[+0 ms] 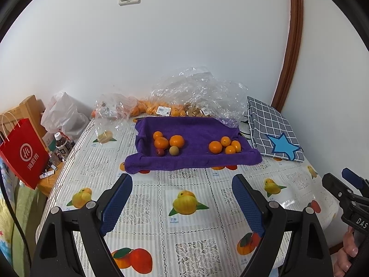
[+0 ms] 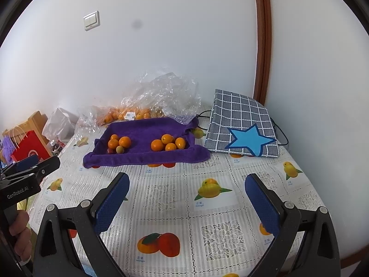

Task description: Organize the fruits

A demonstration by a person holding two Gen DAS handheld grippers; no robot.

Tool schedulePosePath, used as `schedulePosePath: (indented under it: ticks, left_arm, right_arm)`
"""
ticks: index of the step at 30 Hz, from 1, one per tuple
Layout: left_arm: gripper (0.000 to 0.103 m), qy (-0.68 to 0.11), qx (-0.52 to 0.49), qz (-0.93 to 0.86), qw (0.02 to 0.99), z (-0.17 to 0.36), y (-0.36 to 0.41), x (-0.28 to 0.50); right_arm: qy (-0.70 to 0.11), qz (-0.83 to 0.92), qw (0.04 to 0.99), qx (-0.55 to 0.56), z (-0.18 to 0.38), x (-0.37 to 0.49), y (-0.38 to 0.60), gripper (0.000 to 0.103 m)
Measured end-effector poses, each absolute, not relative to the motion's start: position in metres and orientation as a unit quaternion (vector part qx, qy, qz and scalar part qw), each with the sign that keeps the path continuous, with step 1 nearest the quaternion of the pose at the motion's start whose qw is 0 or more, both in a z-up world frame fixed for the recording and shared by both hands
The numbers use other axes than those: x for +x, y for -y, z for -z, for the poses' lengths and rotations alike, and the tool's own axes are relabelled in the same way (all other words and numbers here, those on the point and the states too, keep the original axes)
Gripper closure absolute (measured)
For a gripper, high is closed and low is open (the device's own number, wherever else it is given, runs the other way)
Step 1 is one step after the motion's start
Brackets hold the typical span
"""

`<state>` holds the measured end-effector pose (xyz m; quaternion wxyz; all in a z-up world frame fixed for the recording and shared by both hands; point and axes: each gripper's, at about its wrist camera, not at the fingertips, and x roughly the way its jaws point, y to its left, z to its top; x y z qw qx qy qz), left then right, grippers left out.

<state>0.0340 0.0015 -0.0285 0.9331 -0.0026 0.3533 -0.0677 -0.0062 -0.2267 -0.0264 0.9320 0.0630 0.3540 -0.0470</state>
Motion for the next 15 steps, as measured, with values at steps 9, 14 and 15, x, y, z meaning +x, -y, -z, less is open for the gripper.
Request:
schedulePosePath:
  ticks: [9,14,15]
  left_arm:
    - [0.015,-0.345,0.000,0.056,0.937,0.0270,-0.0048,0.0352]
    - [0.014,-0.345,0.003,0.053,0.937,0.0294,-0.0081,0.0391]
    - [0.014,-0.346,0.002,0.052,0.937,0.0305,-0.0097,0.0408]
  right_arm:
    - [-0.353,0.048,0.932,0.060,0.0265,-0.0070,0.2268,0.004]
    - [-0.356,0.047,0.932,0.052,0.0290,-0.0031,0.2236,0.004]
    - [-0.357,0.046,0.932,0.049,0.0306,-0.0020,0.2230,0.004]
